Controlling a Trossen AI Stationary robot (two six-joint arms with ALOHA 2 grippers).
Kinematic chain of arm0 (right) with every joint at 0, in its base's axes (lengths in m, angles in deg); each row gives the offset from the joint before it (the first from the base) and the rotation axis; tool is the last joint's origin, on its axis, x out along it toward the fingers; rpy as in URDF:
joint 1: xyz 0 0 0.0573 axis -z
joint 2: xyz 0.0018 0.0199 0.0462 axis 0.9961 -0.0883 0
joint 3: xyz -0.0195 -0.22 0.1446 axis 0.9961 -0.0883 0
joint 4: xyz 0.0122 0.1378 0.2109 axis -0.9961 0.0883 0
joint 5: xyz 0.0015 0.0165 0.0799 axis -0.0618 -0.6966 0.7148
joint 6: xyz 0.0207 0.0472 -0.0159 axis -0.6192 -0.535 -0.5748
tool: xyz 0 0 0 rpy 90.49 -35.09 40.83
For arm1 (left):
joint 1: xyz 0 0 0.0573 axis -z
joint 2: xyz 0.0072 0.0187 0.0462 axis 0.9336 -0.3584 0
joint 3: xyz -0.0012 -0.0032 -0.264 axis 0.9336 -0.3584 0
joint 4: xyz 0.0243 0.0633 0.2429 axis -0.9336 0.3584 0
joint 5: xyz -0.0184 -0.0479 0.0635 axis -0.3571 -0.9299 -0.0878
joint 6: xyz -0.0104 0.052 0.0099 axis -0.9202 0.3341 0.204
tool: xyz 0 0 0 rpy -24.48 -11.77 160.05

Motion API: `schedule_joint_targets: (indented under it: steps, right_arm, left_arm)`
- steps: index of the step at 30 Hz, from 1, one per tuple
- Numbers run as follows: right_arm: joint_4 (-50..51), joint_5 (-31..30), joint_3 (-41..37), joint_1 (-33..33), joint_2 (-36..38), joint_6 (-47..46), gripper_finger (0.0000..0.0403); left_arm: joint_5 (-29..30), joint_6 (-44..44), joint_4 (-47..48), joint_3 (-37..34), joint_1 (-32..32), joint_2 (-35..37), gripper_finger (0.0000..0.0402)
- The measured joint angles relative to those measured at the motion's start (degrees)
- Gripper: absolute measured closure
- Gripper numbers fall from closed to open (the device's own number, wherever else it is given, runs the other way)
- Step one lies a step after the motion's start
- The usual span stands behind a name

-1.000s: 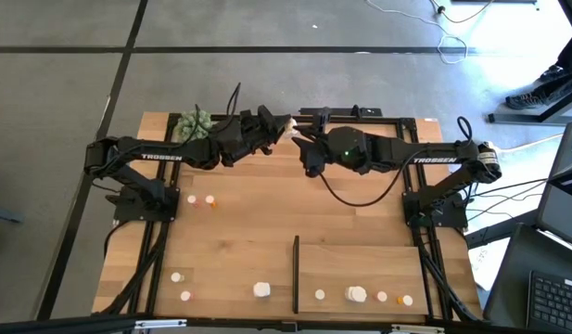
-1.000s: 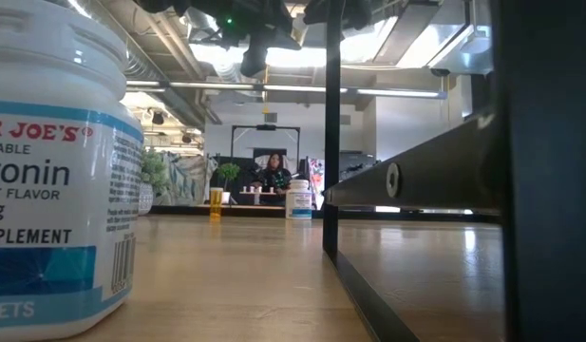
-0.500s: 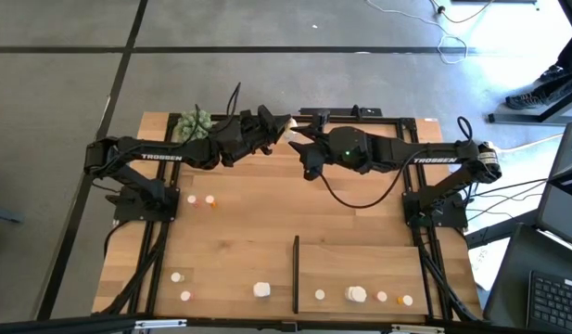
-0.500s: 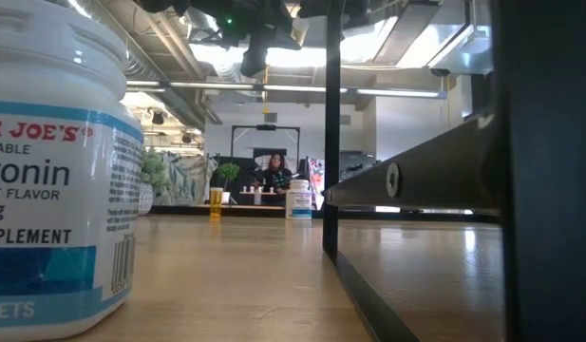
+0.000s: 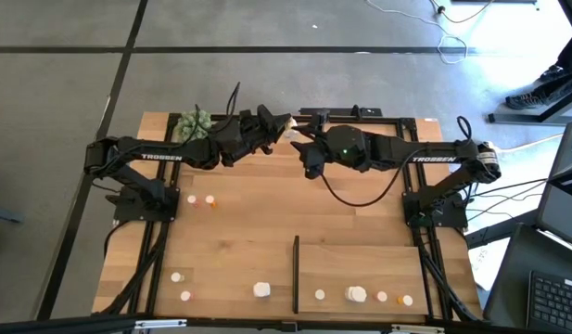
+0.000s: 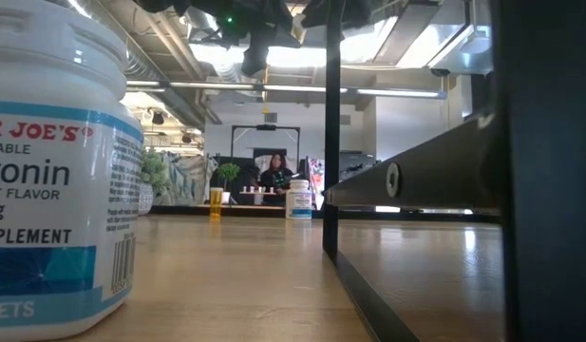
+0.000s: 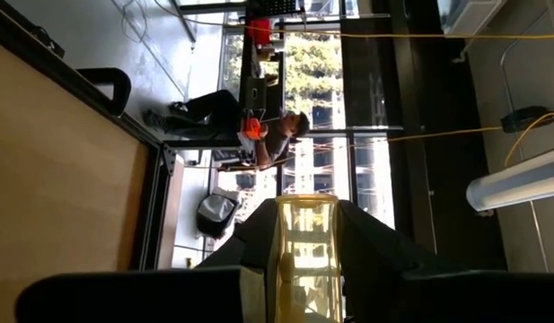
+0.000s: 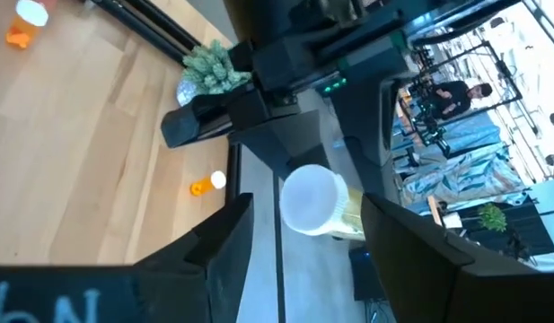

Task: Pick and place medicine bottles onto shelf by color
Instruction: Put the top yellow pill bottle on the shelf aligned with the other yellow pill bottle

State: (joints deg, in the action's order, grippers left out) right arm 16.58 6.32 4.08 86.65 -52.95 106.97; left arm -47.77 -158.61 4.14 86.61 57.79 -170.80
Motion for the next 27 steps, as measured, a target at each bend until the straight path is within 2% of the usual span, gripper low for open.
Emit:
schedule_joint_targets:
  steps: [16,23,27]
  right_arm:
    - [-2.80,-3.84,0.02,0.42,-2.50,2.93,0.0195]
    - [-4.57,-7.41,0.00,0.37,-2.59,2.91,0.0195]
    - [-4.58,-7.39,0.00,0.39,-2.59,2.89,0.0210]
  left_arm:
    - [0.06,0.04,0.15,-0.09,-0.02,0.00,0.0324]
    - [-0.13,0.00,0.00,-0.04,-0.02,0.00,0.0324]
    - [-0.06,0.00,0.01,-0.04,-0.02,0.00,0.0324]
